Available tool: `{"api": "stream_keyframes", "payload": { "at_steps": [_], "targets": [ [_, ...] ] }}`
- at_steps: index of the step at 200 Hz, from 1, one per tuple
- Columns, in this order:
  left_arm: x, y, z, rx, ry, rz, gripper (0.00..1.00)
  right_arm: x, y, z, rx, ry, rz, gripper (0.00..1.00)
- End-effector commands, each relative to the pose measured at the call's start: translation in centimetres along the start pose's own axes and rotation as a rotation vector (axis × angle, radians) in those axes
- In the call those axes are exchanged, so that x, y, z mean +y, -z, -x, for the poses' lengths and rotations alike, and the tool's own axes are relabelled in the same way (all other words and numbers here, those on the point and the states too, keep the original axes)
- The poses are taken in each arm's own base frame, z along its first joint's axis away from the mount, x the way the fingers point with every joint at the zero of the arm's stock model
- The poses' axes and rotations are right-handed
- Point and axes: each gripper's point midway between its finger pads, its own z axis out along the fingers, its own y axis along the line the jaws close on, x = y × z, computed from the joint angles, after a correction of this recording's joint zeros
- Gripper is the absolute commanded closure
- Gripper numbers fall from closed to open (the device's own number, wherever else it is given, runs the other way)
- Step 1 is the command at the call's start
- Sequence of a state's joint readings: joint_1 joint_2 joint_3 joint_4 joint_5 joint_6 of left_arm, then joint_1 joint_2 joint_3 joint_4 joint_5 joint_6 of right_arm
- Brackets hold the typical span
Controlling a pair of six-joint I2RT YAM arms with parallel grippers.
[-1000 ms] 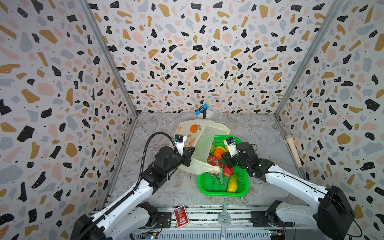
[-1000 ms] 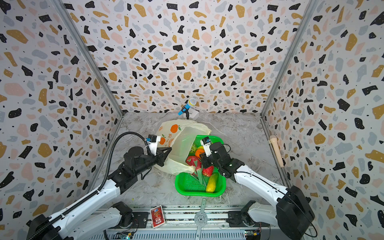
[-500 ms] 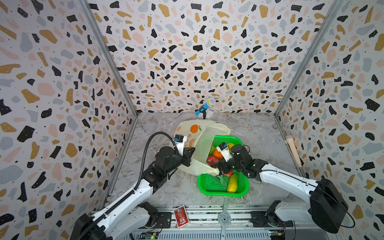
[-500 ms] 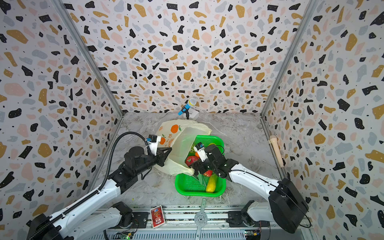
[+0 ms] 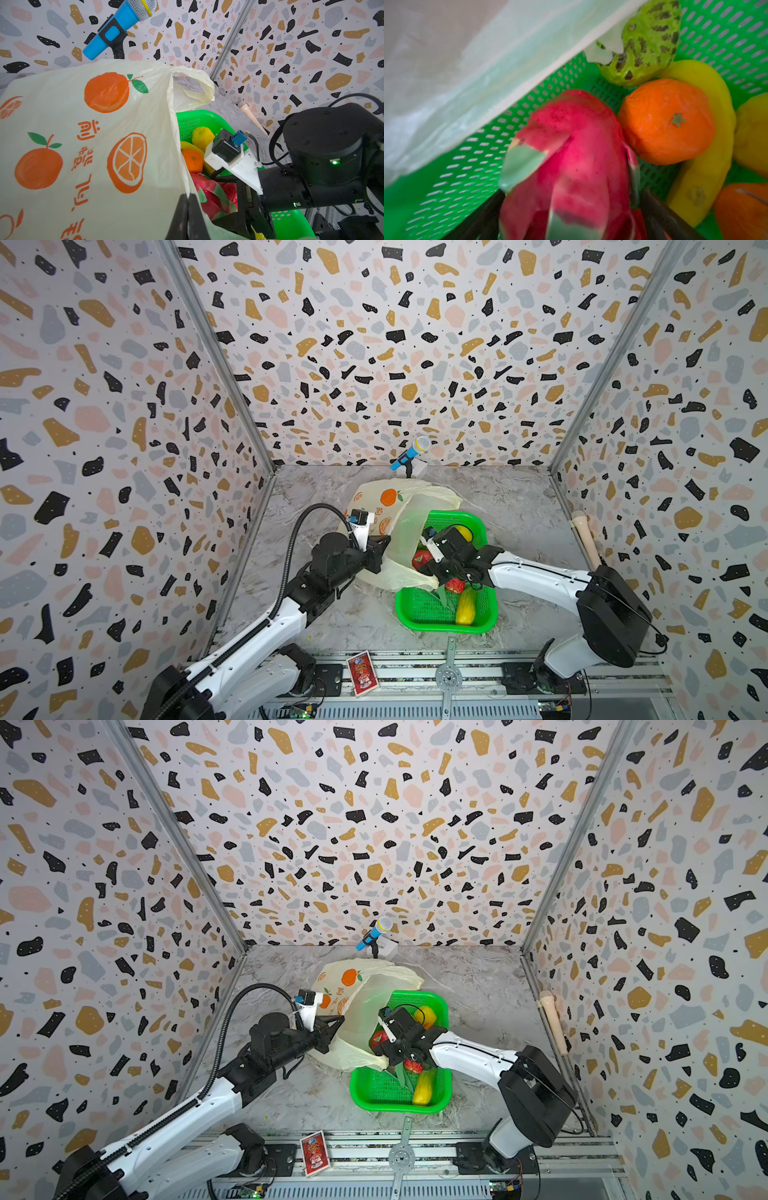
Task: Place the fruits into the plastic bag
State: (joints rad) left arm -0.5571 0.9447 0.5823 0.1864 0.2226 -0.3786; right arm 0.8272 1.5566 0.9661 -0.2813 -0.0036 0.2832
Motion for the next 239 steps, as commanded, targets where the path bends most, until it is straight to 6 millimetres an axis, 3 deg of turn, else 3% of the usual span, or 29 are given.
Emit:
{"api": "stream_keyframes", "payload": {
  "at_steps": [1,22,58,111,165,239],
  "targets": [
    [-0.2,0.2,0.7,-0.027,-0.013,-0.011,1.00,-0.5,-0.5,-1.2,0.087,0.005,-0.047,0.01],
    [-0.2,0.1,0.7,-0.019,-0.014,-0.011,1.00,0.0,-1.4,-1.4,0.118,0.004,-0.018,0.01],
    [-0.3,0.0,0.5,0.000,-0.022,-0.016,1.00,0.0,-3.5,-3.7,0.236,-0.013,-0.014,0.01],
    [-0.3,0.0,0.3,0.003,-0.017,-0.015,1.00,-2.1,-5.5,-6.1,0.330,0.000,-0.132,0.01],
    [-0.4,-0.1,0.3,0.005,-0.020,-0.019,1.00,-4.4,-6.4,-7.6,0.377,0.022,-0.253,0.01],
    [-0.4,0.0,0.6,-0.001,-0.021,-0.021,1.00,-2.2,-7.7,-8.6,0.393,0.006,-0.120,0.01]
  ]
}}
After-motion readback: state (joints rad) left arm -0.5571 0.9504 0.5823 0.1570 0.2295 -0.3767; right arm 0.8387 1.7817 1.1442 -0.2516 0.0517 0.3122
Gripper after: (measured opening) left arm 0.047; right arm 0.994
